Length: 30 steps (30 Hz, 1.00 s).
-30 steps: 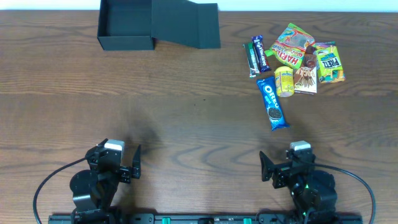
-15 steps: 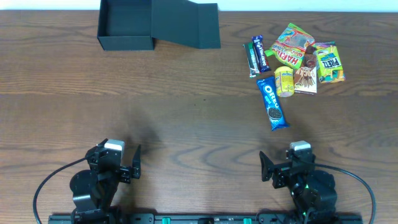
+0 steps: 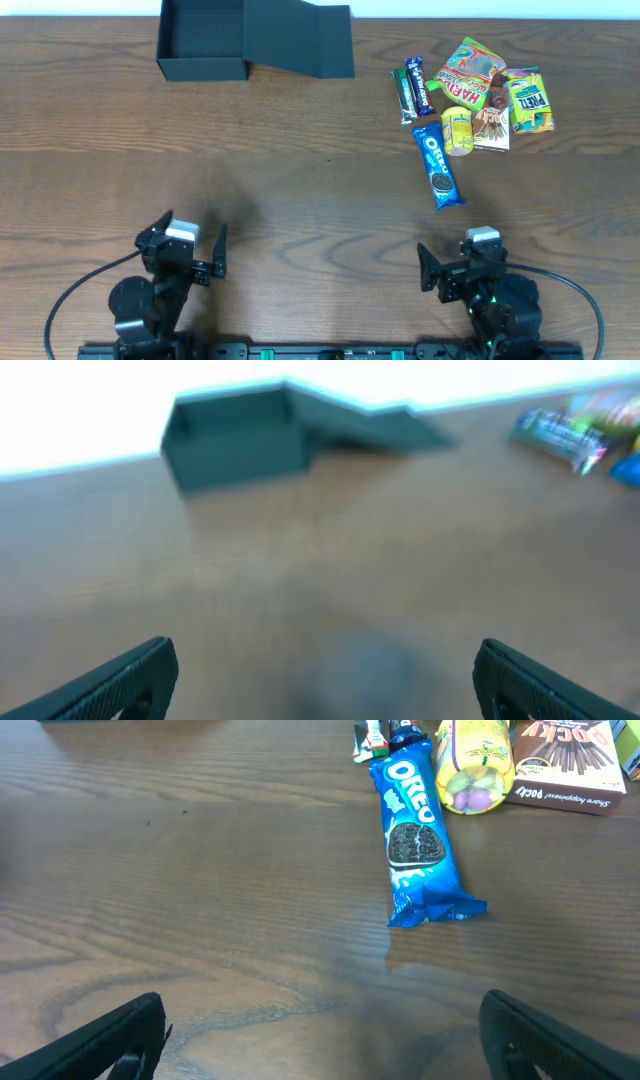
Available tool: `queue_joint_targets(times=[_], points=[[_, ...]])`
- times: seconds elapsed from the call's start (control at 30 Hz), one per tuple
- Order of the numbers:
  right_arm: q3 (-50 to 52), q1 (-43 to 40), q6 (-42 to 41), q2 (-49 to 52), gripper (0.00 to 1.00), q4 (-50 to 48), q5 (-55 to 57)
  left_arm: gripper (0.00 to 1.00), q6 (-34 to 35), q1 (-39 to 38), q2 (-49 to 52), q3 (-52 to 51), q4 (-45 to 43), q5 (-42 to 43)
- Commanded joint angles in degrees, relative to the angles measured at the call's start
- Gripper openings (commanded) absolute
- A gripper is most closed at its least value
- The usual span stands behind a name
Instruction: Pack container
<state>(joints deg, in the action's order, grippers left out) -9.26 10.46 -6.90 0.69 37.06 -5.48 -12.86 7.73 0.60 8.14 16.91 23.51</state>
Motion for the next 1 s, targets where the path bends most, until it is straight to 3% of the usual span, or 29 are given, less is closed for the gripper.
queue_joint_targets(times=[0.0,0.13,0.27,0.47,0.77,0.97], points=[[0.33,0.48,0.98,-0.37,0.99,-0.04,0.76,0.95,5.44,0.13,-0.31,-0.22,-5.77,1.95],[0.33,0.48,0.98,-0.37,0.99,-0.04,0.79,0.95,13.46,0.13,1.97,-0.11,-14.12,-4.7],[0.33,0.48,0.98,-0.37,0.99,-0.02,0.76,0.95,12.81,0.13,10.54,1.09,-20.96,-5.51],[0.33,0.48,0.98,-0.37,0.99,-0.04,0.76,0.95,7.56,0.15,31.58,10.6,-27.54,-6.19],[0.33,0.48,0.98,-0.37,0.99,-0.04,0.79,0.95,7.32,0.13,66.62,37.13,-26.69,-8.83],[0.33,0.48,0.98,-0.37,0.99,-0.04,0.79,0.96,7.32,0.13,87.69,58.53,-16.0,-7.3]])
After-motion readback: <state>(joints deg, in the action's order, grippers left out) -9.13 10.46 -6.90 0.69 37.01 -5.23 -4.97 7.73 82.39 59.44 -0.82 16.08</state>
